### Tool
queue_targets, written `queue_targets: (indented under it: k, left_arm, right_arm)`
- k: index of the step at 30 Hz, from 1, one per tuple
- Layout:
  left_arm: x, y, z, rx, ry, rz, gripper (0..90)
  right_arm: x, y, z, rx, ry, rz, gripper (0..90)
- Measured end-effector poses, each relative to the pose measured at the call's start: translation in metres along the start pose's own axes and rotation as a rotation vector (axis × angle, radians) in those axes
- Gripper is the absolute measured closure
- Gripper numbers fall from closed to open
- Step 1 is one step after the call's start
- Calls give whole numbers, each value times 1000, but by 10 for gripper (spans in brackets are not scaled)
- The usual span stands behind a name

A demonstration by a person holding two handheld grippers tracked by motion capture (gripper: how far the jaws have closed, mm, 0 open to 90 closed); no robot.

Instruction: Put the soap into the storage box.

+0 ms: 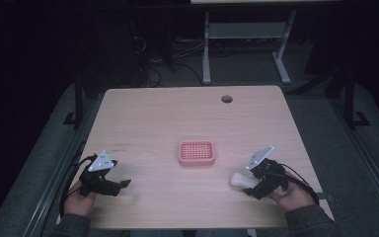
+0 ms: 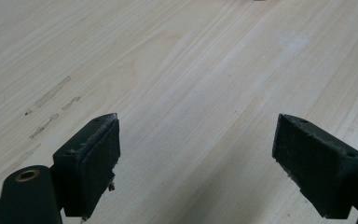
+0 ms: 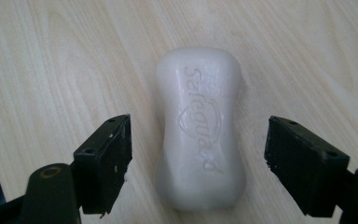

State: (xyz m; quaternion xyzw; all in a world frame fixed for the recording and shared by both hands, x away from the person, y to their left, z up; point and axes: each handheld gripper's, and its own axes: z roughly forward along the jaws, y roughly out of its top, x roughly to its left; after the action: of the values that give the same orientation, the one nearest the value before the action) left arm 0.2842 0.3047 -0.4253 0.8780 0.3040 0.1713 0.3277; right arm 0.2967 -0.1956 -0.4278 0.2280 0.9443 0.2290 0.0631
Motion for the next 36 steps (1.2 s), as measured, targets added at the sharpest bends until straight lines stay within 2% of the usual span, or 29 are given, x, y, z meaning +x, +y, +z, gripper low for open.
queue_targets:
  k: [9, 15, 16, 20, 26, 36]
  left_arm:
    - [1, 0, 0, 2, -3, -5, 149]
    - [1, 0, -1, 0, -6, -7, 149]
    - [1, 0, 0, 3, -9, -6, 149]
    - [1, 1, -1, 0, -10, 0, 149]
    - [1, 0, -1, -2, -12, -4, 149]
    - [0, 1, -1, -8, -19, -1, 149]
  right_arm:
    - [-1, 10, 12, 42, 12, 2, 254]
    - [-2, 15, 21, 77, 19, 2, 306]
    - [-3, 16, 24, 91, 20, 2, 343]
    - [-4, 17, 26, 101, 20, 3, 408]
    - [-3, 18, 28, 112, 18, -13, 454]
    - [-4, 18, 28, 124, 22, -20, 469]
